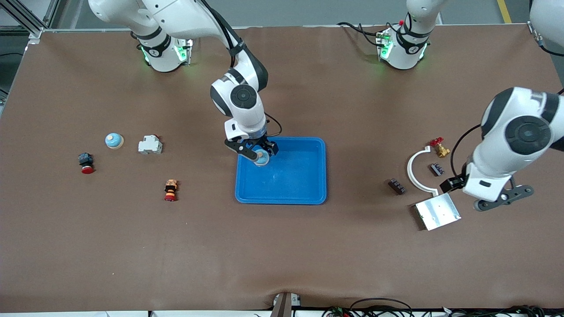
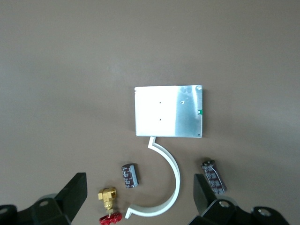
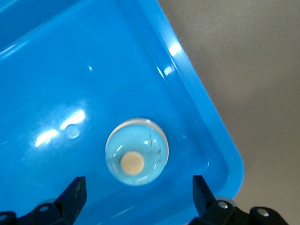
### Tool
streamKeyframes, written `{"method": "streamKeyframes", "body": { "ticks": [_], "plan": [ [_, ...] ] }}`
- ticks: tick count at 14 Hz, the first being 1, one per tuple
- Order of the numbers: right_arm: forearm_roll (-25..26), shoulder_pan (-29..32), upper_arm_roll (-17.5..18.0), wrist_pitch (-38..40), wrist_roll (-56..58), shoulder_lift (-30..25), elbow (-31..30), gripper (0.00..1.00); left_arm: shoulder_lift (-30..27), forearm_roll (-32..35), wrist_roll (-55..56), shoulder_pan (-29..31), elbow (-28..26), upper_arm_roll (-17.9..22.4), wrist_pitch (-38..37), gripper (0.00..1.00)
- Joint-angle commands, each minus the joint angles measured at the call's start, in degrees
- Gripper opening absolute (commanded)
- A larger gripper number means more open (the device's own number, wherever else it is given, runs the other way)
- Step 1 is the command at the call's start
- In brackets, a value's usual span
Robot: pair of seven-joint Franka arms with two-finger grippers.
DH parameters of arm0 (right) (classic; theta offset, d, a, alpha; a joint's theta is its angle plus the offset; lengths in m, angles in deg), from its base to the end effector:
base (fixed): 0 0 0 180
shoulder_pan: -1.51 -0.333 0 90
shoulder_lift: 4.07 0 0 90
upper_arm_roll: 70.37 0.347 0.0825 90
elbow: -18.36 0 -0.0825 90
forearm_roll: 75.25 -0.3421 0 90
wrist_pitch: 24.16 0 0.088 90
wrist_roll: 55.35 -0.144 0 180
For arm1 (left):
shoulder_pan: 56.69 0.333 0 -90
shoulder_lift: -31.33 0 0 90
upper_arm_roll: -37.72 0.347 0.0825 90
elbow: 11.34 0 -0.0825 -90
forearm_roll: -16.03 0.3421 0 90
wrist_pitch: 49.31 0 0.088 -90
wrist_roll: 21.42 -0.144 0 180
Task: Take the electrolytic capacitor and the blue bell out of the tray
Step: 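Grasp the second bell with the right gripper while the left gripper withdraws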
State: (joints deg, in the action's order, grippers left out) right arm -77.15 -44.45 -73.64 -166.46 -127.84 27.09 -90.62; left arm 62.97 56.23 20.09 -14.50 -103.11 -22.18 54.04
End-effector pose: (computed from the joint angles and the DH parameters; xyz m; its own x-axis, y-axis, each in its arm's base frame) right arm 0.4583 0.4267 0.2374 0.8588 -0.5119 0.0196 -0.5111 -0.8588 -0.0346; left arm 0.6292 -0.0113 0.4307 0.9602 0.2669 0.0820 0.2780 -0.9414 -0.1910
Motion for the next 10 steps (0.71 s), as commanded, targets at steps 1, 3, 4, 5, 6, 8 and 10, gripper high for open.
{"method": "streamKeyframes", "body": {
  "ticks": [1,3,4,5,6,8,10],
  "plan": [
    [2.08,-0.27,-0.78,-1.39,-1.52,2.32,1.76,1.0,0.0,-2.41,-5.2,0.35,5.01,-1.88,-4.28,1.0],
    [1.99,-0.18,-0.86,-2.71,-1.78,3.47,1.93,1.0,-0.08,-2.49,-5.65,0.35,6.95,-3.02,-4.47,1.0],
    [2.08,-0.09,-0.86,-2.63,-2.13,4.17,2.98,1.0,-0.08,-2.49,-5.74,0.35,7.3,-3.47,-4.47,1.0],
    [2.08,-0.18,-0.86,-2.63,-2.65,4.87,3.69,1.0,-0.17,-2.49,-5.74,0.35,7.31,-3.99,-4.47,1.0],
    [2.08,-0.18,-0.86,-2.63,-2.83,5.23,4.3,1.0,-0.43,-2.49,-5.66,0.44,7.31,-4.52,-4.9,1.0],
    [2.08,-0.18,-0.86,-2.63,-3.36,5.84,5.27,1.0,-1.14,-2.49,-5.65,0.35,8.53,-5.66,-7.01,1.0],
    [2.08,-0.27,-0.86,-2.63,-3.62,6.2,5.71,1.0,-1.23,-2.49,-5.57,0.35,8.89,-6.54,-7.63,1.0]
  ]
}}
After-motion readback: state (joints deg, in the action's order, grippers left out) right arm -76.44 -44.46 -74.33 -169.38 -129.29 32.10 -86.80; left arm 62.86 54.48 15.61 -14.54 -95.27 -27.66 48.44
